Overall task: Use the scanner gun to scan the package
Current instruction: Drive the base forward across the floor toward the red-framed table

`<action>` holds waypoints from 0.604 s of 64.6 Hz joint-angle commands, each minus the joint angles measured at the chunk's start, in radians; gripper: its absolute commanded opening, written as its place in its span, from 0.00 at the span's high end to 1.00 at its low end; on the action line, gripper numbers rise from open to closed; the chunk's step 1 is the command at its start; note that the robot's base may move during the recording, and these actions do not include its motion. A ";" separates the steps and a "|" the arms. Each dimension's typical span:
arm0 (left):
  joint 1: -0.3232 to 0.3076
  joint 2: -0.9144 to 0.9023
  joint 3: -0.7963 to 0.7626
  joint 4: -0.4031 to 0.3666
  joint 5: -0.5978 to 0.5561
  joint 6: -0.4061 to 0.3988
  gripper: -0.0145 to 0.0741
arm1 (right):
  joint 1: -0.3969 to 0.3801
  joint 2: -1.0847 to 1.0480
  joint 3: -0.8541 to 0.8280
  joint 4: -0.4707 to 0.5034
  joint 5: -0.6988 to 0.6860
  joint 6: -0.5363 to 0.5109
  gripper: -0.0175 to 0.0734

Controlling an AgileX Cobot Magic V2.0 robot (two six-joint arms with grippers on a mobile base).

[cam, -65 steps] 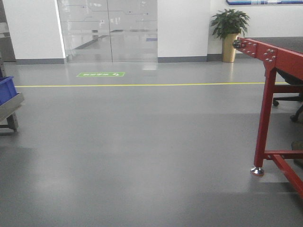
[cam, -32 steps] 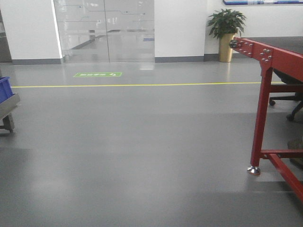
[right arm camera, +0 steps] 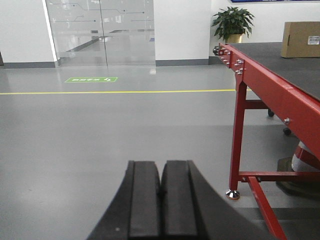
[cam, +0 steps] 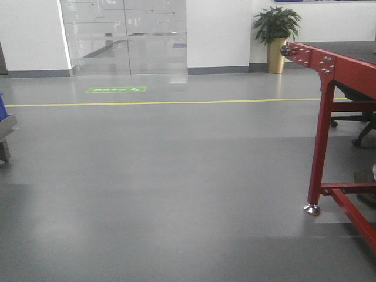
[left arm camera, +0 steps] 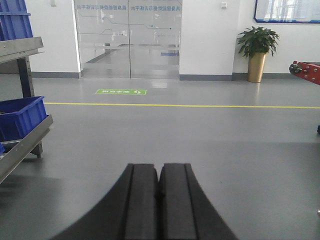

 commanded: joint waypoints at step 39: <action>-0.012 -0.004 -0.004 -0.004 -0.016 -0.004 0.96 | 0.000 -0.002 -0.001 -0.008 -0.018 0.000 0.97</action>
